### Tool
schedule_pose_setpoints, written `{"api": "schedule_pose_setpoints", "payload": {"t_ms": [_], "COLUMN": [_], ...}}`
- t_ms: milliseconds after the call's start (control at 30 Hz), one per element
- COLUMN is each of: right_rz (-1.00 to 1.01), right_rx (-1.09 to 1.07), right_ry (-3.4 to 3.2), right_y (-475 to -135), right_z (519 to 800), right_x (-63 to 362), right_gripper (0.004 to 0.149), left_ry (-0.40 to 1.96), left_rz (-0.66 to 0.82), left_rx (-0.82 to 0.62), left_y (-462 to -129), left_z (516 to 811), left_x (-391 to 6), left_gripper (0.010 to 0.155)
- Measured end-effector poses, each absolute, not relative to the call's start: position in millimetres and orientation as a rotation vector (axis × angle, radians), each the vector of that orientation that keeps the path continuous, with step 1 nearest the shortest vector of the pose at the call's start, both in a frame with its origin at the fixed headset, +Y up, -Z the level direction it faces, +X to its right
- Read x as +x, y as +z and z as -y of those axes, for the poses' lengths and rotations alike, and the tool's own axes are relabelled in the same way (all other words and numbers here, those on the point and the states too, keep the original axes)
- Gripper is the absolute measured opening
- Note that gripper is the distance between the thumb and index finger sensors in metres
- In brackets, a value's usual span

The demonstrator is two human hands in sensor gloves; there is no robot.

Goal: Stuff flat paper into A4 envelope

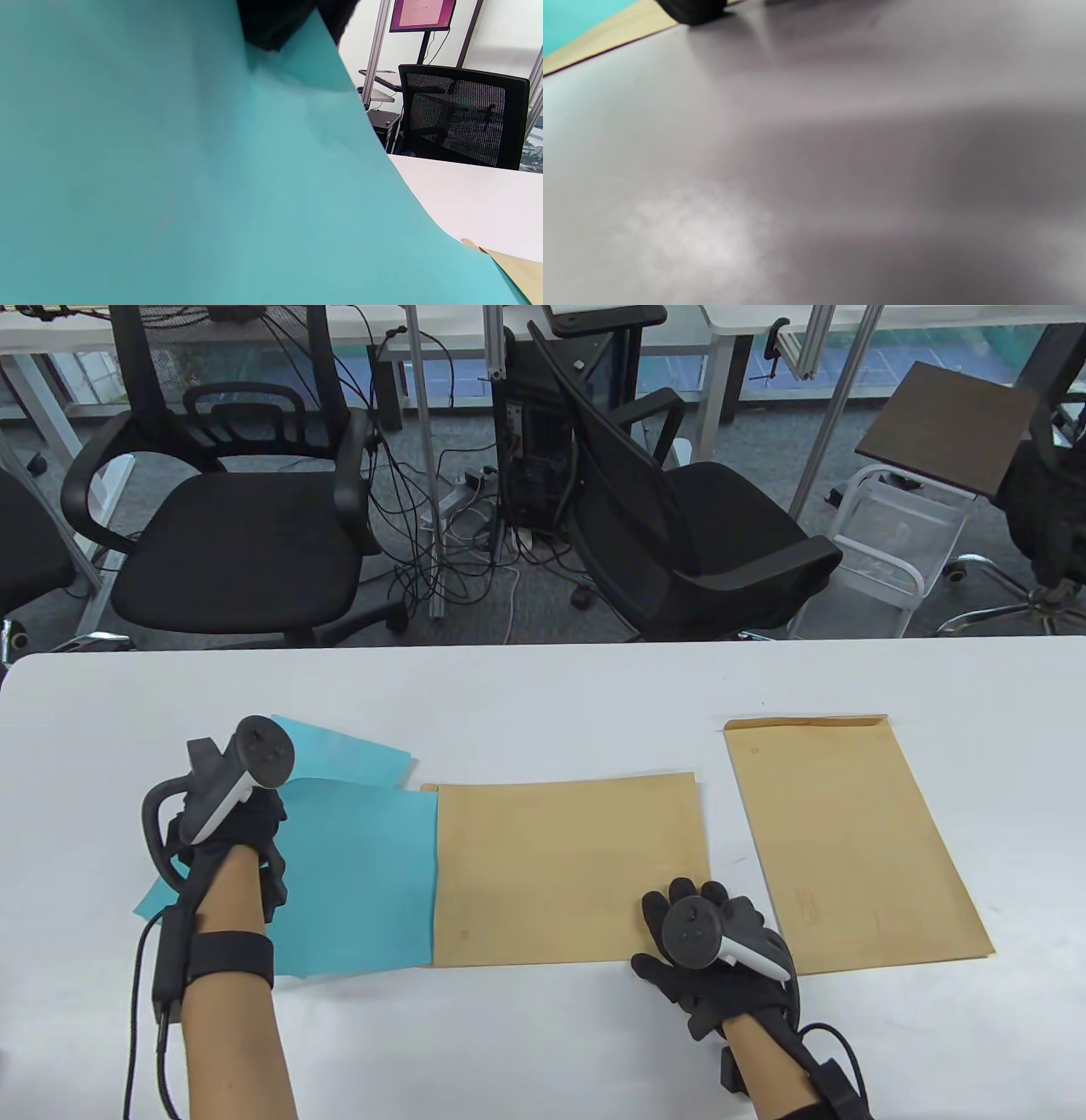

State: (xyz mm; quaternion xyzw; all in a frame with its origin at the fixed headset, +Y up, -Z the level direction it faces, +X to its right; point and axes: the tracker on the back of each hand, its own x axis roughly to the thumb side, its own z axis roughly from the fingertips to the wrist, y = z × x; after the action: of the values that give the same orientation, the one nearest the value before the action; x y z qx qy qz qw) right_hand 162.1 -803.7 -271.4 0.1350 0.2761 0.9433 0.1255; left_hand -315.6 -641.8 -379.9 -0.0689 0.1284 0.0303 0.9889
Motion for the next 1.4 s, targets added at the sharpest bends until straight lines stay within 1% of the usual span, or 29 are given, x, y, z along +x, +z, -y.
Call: {"api": "schedule_pose_setpoints", "payload": {"t_ms": [67, 167, 500, 967, 1200, 1400], "right_rz": [-0.804, -0.805, -0.806, -0.816, -0.818, -0.817], "right_rx": [0.395, 0.398, 0.401, 0.399, 0.401, 0.401], "right_ry": [2.748, 2.748, 2.745, 2.739, 2.734, 2.734], "right_y": [-272, -272, -272, -272, -272, -272], "right_z": [804, 804, 804, 804, 804, 805], "right_x": [162, 163, 163, 164, 164, 164], "right_gripper": [0.074, 0.074, 0.074, 0.073, 0.073, 0.073], "left_ry": [0.07, 0.102, 0.115, 0.077, 0.082, 0.086], "left_rz": [-0.26, -0.263, -0.252, -0.22, -0.219, -0.221], "left_rx": [-0.142, -0.187, -0.179, -0.168, -0.166, -0.195], "left_y": [-382, -384, -386, -393, -397, -399], "left_z": [642, 643, 646, 664, 669, 672], "left_x": [-316, -317, -316, -290, -283, -281], "left_gripper": [0.042, 0.042, 0.042, 0.042, 0.043, 0.042]}}
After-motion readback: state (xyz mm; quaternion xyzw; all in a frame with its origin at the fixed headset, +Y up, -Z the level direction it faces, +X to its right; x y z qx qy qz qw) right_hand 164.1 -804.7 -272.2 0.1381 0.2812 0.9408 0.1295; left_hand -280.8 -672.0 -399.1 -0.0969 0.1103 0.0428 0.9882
